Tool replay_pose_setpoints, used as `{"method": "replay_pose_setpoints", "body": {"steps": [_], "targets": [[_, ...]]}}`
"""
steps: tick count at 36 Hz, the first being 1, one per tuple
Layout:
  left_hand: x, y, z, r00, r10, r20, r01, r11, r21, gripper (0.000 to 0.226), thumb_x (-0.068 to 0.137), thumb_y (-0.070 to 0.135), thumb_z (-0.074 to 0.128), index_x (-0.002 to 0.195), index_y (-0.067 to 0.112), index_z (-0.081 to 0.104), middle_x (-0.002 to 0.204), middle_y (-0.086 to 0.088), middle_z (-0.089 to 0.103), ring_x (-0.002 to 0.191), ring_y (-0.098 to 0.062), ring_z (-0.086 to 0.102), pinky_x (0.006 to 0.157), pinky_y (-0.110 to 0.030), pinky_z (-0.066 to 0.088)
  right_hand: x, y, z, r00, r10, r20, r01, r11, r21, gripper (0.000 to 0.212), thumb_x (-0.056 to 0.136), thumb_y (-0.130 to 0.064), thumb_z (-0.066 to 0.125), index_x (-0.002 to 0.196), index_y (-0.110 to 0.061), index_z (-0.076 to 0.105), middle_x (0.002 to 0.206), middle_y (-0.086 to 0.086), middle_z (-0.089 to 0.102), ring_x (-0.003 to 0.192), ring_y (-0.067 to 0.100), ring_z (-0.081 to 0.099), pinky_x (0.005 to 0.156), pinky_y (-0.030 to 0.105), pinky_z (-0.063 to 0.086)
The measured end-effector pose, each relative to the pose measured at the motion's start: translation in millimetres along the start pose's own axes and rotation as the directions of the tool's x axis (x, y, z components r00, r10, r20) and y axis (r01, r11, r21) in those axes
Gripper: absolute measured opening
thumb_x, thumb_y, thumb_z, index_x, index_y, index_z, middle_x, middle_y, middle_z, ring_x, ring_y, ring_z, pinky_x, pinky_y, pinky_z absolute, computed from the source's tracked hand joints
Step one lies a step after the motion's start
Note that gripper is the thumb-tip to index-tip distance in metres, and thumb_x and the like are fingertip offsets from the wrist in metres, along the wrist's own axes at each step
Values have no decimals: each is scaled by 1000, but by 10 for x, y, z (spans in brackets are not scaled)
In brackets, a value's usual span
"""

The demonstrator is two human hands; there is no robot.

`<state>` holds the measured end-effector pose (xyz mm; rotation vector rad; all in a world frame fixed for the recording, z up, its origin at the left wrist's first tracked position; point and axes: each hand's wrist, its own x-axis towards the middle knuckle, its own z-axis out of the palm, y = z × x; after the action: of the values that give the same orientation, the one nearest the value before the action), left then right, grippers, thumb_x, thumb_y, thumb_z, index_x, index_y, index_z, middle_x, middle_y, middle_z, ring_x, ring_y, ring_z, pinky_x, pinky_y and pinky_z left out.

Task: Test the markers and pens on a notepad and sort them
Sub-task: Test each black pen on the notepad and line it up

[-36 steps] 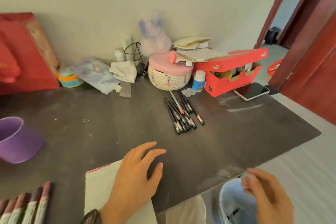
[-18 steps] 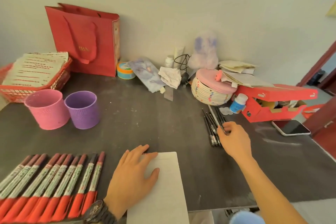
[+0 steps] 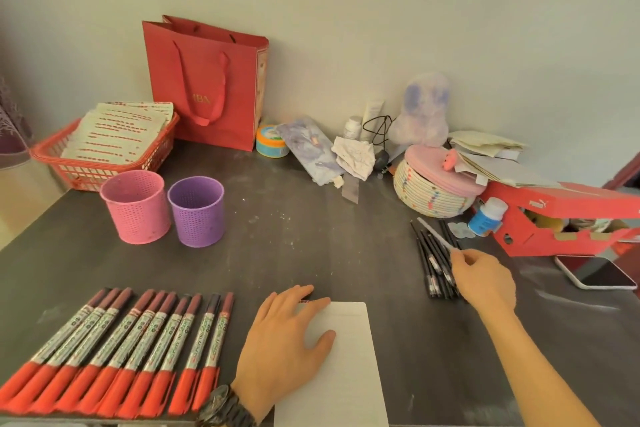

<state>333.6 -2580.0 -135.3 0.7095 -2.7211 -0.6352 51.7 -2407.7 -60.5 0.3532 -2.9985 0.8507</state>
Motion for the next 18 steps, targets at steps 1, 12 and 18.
{"method": "replay_pose_setpoints", "body": {"steps": [1, 12, 18], "targets": [[-2, 3, -5, 1000, 0, -9, 0, 1000, -15, 61, 87, 71, 27, 143, 51, 39, 154, 24, 29, 145, 0, 21, 116, -21, -11, -133, -7, -30, 1000, -13, 11, 12, 995, 102, 28, 100, -44, 50, 97, -27, 72, 83, -4, 68, 82, 25, 61, 71, 36, 44], [-170, 151, -225, 981, -14, -194, -74, 896, -437, 33, 96, 52, 47, 120, 40, 66, 124, 30, 58, 133, 2, 41, 116, -22, 19, -2122, -152, 267, 915, -165, 370, -181, 651, 737, 28, 97, -8, 59, 83, -13, 82, 62, 3, 61, 42, 14, 37, 39, 19, 29], [-427, 478, -303, 995, -92, -24, 36, 599, -800, 32, 104, 48, 41, 98, 28, 65, 99, 13, 71, 100, -8, 64, 87, -19, 47, -2395, -294, 277, 863, -263, 431, -62, 792, 607, 18, 90, -41, 62, 88, -34, 79, 80, -10, 76, 57, 5, 56, 57, 17, 45]]}}
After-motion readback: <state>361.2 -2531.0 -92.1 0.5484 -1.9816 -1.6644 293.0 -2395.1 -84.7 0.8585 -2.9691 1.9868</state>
